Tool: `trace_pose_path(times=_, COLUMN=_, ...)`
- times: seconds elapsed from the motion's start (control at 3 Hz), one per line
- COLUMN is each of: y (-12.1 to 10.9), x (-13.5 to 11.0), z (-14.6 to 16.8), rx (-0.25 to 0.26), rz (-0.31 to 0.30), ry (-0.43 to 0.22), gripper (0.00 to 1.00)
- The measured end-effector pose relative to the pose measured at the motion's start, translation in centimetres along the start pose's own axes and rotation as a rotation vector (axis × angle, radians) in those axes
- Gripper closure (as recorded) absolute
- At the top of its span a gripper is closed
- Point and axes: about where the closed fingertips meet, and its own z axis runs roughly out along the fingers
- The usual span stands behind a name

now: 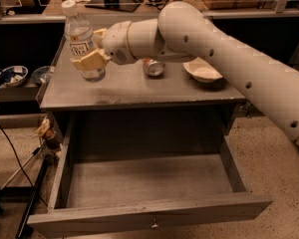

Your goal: Place blue plastic bottle into top drawer

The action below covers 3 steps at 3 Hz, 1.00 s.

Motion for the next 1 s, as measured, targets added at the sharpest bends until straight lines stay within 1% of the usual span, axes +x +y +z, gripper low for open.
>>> trace_pose_path(times=0.33, y=2.7, x=-0.9, z=-3.0, rx=0.063, rz=0.021, ry=0.028, gripper=1.00)
trace_pose_path(times=0.67, y=7.2, x=0.5, z=-6.4, rx=0.141, rz=0.082, ry=0.086, gripper=1.00)
trace_pose_path(times=1.0, y=7.4, x=0.6, z=-6.4, rx=0.146, rz=0.085, ry=0.087, gripper=1.00)
